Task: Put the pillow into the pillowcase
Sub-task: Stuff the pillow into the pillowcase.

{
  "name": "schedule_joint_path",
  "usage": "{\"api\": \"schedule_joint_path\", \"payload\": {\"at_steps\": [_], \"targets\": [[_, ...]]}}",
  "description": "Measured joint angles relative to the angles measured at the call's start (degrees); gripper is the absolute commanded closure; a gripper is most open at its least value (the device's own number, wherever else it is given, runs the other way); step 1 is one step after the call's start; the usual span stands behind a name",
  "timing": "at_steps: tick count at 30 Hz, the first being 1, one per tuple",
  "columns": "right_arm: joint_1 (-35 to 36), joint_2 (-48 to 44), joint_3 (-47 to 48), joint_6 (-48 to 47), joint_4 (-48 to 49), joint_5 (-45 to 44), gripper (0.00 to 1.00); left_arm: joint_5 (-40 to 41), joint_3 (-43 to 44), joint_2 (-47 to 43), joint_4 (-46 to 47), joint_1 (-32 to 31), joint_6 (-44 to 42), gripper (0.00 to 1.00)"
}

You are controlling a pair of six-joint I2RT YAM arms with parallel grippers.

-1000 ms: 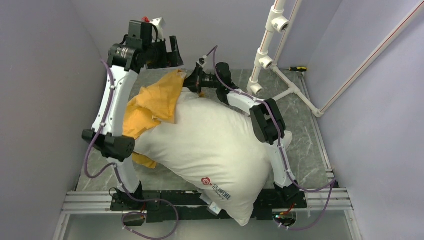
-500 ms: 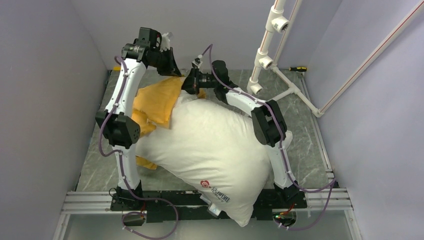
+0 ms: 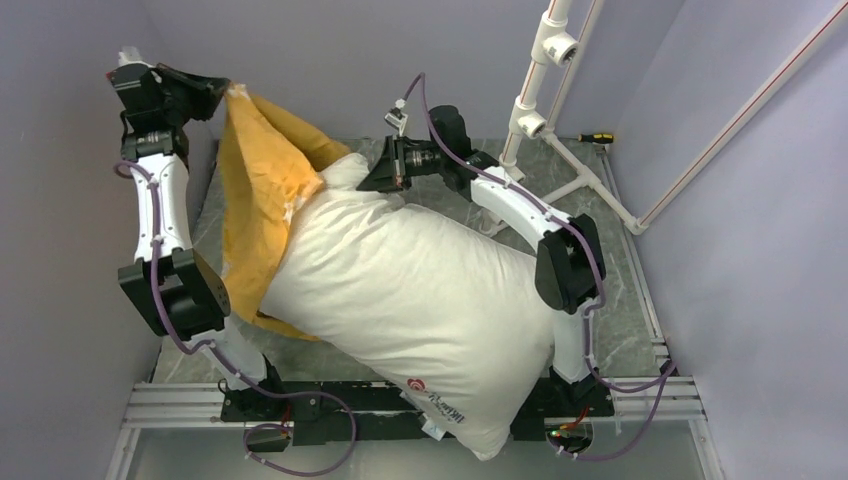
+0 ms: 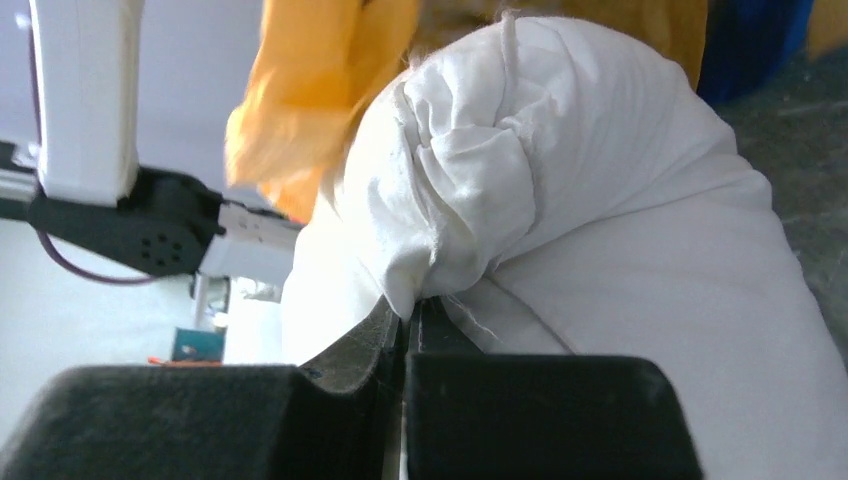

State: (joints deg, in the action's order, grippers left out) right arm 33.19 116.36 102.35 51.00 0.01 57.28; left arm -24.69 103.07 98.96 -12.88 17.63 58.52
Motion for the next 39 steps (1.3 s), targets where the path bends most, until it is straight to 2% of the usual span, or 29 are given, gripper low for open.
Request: {"api": "schedule_joint_path", "payload": {"at_steps": [1,2,5,7,8,12,15,18,20,24,27,32,39], "targets": [[0.2,-0.76,0.0,-2.08,-1.95,-0.02,1.0,0.09,0.13,0.22,1.44,0.9,1.68,0.59],[0.48,-1.64,0.0,-4.33,-4.13,-0.04,1.0,-0.09,0.87,0.74,2.16,1.81,3.26,0.41],[1.07,-3.17,-0.68,-9.14,-7.85,-0.09,1.0,-2.69,8.94,5.46,0.52,3.82,4.72,0.24],[1.33,-3.34,-1.09,-11.06,-9.14,-0.07,1.0,-3.5,16.37,9.14,-4.13,4.5,1.79,0.11],[1.38,-3.32,-1.2,-11.63,-9.62,-0.11,1.0,-3.32,18.97,10.1,-6.86,4.52,-0.35,0.09],[1.36,-3.32,-1.2,-13.33,-11.1,-0.22,1.0,-0.31,22.29,8.26,-18.16,0.52,-14.14,0.08],[1.38,-3.32,-1.2,-14.05,-11.76,-0.22,1.0,2.8,17.75,1.88,-26.38,-8.37,-26.14,0.09],[1.38,-3.32,-1.29,-14.51,-12.07,-0.2,1.0,5.51,11.58,-4.72,-33.88,-17.38,-34.62,0.09],[1.38,-3.3,-1.29,-15.08,-13.16,-0.2,1.0,8.15,7.28,-8.61,-38.49,-20.57,-38.71,0.09],[1.38,-3.32,-0.2,-20.85,-21.64,-2.23,1.0,16.81,-0.68,-14.27,-45.2,-20.0,-43.78,0.08],[1.25,-4.24,-0.26,-25.75,-27.43,-4.79,1.0,21.88,-3.85,-15.26,-47.3,-18.12,-45.62,0.1],[0.7,-9.79,-1.18,-34.45,-38.29,-9.29,1.0,24.0,-8.26,-14.03,-46.71,-12.63,-48.17,0.19],[0.7,-17.66,-1.18,-42.97,-50.93,-15.19,1.0,22.93,-16.74,-7.06,-39.19,-11.85,-52.89,0.11]]}}
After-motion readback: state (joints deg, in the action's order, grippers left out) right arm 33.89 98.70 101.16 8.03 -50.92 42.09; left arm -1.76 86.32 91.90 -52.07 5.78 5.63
